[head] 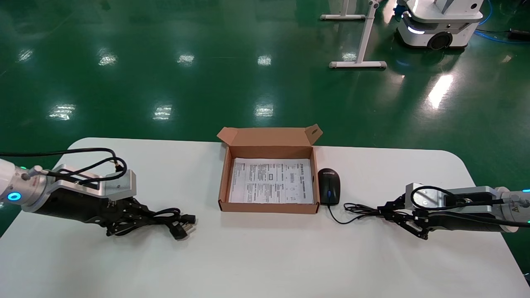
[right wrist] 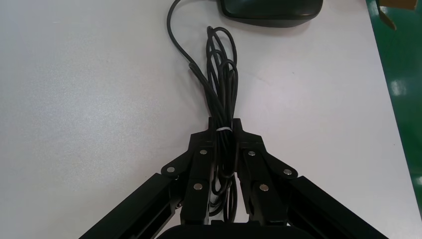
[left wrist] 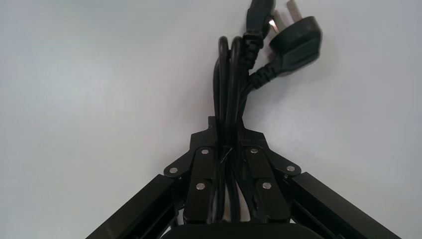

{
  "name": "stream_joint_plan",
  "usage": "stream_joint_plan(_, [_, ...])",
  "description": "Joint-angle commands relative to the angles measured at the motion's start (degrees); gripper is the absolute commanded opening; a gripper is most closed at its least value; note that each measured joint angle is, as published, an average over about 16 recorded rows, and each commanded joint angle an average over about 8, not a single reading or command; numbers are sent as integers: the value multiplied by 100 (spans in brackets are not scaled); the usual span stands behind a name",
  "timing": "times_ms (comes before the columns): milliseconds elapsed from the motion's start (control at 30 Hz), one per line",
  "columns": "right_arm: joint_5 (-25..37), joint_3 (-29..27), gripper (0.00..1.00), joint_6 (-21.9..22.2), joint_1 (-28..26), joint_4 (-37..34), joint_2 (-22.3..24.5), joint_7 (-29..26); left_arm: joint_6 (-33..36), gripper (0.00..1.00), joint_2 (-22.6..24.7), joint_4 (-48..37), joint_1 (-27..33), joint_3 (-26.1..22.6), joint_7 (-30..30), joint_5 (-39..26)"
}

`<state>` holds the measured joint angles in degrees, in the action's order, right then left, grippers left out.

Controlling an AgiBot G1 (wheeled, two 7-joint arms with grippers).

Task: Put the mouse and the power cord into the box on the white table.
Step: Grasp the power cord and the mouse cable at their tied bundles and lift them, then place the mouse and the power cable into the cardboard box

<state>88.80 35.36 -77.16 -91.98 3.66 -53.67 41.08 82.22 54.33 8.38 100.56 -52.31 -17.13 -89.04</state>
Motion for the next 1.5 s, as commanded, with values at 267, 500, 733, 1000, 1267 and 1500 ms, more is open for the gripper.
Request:
stream_joint_plan(267, [-224, -167, 0, -86, -510, 204, 188, -143, 255, 0, -445, 270, 442, 226, 56, 294])
stream_joint_plan(500, [-467, -351, 0, -218, -1281, 641, 229, -520, -49, 0, -558, 664, 1052, 517, 313, 612])
stream_joint_plan(733, [-666, -475, 0, -244, -1574, 1182, 12, -793, -713, 0, -249, 928, 1477, 893, 421, 1053])
stream_joint_plan(1000, [-775, -482, 0, -213, -1159, 1821, -278, -1107, -953, 0, 86, 947, 1834, 1023, 230, 1188])
stream_joint_plan(1267, [-720, -361, 0, 40, -264, 2727, -489, -1501, -875, 0, 151, 715, 1978, 1020, 46, 1177])
stream_joint_plan(1500, [-590, -253, 0, 411, 231, 3451, -662, -1891, -783, 0, 166, 507, 2001, 952, 44, 1087])
